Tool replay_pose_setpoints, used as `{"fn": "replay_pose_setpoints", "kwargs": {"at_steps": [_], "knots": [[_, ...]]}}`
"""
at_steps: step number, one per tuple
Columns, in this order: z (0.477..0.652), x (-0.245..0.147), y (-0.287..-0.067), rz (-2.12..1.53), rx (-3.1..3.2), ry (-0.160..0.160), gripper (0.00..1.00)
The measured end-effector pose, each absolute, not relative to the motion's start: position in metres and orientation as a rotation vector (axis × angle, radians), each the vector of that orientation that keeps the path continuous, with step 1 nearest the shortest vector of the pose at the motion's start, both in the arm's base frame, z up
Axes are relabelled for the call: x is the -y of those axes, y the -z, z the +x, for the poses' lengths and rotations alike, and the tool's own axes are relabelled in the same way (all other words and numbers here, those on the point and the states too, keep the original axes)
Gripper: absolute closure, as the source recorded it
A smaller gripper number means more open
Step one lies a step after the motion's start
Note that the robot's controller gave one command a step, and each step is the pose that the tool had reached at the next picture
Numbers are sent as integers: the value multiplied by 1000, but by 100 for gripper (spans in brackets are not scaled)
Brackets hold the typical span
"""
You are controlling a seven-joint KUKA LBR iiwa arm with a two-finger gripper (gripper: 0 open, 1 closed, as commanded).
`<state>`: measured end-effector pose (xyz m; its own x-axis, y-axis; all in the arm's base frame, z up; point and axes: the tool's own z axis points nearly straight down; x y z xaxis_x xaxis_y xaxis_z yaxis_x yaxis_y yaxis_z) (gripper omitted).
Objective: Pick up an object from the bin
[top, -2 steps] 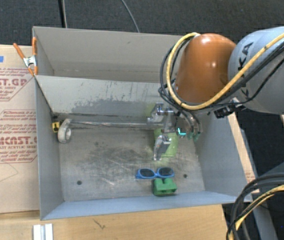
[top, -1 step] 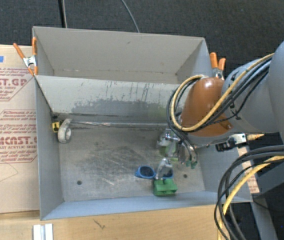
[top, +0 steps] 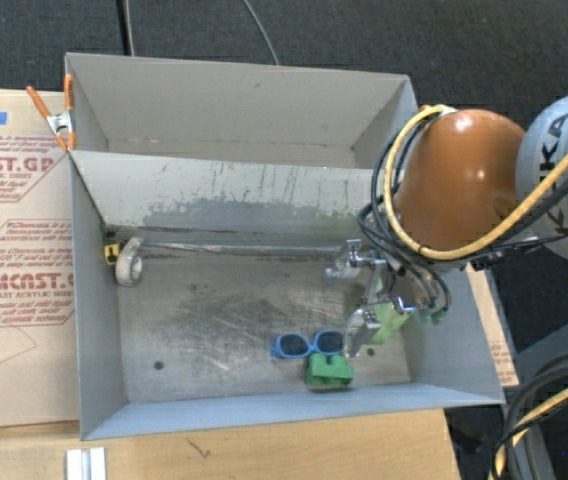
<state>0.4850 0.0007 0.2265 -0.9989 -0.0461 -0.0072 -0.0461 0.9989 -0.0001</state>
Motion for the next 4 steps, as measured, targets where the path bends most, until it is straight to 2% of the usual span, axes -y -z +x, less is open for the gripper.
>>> {"fn": "replay_pose_setpoints", "kwargs": {"at_steps": [1, 2, 3, 4], "knots": [[492, 42, -108, -408, -3121, -2, 0], [487, 9, -73, 116, -3133, 3, 0], [489, 8, -75, 115, -3128, 0, 100], [492, -5, -80, -159, -3136, -1, 100]]}}
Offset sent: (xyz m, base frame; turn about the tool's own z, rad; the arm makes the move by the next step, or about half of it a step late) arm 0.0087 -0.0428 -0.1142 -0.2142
